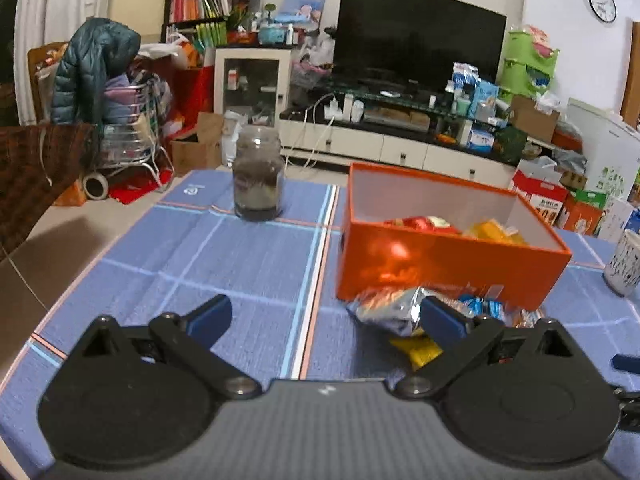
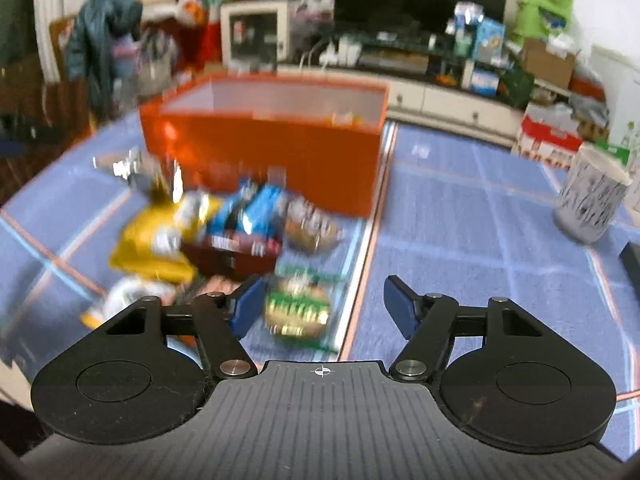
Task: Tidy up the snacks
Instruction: 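Grasp the silver snack bag with the left tool while the right grasps the green-labelled bun, then carry both snacks over the orange box and open both tools to drop them, then grasp the yellow chip bag with the left tool while the right grasps the chocolate cookie pack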
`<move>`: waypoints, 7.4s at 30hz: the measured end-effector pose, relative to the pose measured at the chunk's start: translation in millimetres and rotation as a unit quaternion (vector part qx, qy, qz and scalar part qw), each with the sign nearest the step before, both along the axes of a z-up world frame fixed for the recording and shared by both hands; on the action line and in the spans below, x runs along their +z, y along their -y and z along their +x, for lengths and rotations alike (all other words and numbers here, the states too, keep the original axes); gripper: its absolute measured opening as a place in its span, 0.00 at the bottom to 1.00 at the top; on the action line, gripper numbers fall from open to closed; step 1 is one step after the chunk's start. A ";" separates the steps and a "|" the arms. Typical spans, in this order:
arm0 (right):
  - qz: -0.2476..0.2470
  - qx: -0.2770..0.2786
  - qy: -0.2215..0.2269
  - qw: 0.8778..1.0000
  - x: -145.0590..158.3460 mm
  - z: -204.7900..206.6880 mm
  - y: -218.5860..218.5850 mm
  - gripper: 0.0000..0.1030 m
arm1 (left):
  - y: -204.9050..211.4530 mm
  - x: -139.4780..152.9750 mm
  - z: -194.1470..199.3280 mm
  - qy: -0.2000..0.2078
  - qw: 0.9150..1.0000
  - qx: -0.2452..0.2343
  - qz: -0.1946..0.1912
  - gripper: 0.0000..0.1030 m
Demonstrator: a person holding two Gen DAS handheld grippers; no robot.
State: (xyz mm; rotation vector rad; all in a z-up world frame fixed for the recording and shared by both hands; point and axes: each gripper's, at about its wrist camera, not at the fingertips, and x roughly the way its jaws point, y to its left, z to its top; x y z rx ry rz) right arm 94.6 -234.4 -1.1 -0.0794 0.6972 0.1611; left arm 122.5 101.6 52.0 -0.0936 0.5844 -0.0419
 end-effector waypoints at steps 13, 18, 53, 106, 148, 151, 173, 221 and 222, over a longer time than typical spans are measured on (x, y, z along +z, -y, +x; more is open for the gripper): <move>0.023 0.008 -0.066 0.998 -38.7 47.6 -8.2 0.43 | 17.2 -2.0 32.7 -0.014 0.999 -0.028 -0.027 0.96; 0.011 0.015 -0.065 0.998 -38.7 45.9 -8.9 0.42 | 42.1 -7.8 56.8 -0.037 0.998 -0.042 -0.035 0.97; 0.031 0.011 -0.075 0.997 -37.1 42.6 -3.2 0.41 | 57.3 -23.4 45.9 -0.002 0.997 -0.070 0.032 0.55; -0.021 -0.013 0.084 0.996 43.7 10.8 -48.8 0.35 | 21.7 4.1 10.3 -0.003 0.996 0.014 0.088 0.55; 0.054 -0.024 0.122 0.991 92.9 61.1 1.2 0.35 | 39.9 70.0 56.5 0.070 0.996 -0.019 0.051 0.56; 0.061 -0.016 0.120 0.991 99.4 93.5 -6.5 0.35 | 48.7 75.8 85.7 0.070 0.996 -0.026 0.044 0.56; 0.069 -0.017 0.134 0.988 116.5 75.4 -14.2 0.64 | 40.0 56.9 79.1 0.065 0.997 -0.009 0.036 0.96; 0.114 -0.003 -0.085 0.990 -28.0 56.5 9.1 0.63 | 97.7 -55.3 39.9 -0.103 0.994 -0.029 -0.018 0.97; 0.125 0.000 -0.095 0.988 -30.7 60.5 9.0 0.60 | 98.7 -56.1 41.2 -0.105 0.994 -0.030 -0.017 0.97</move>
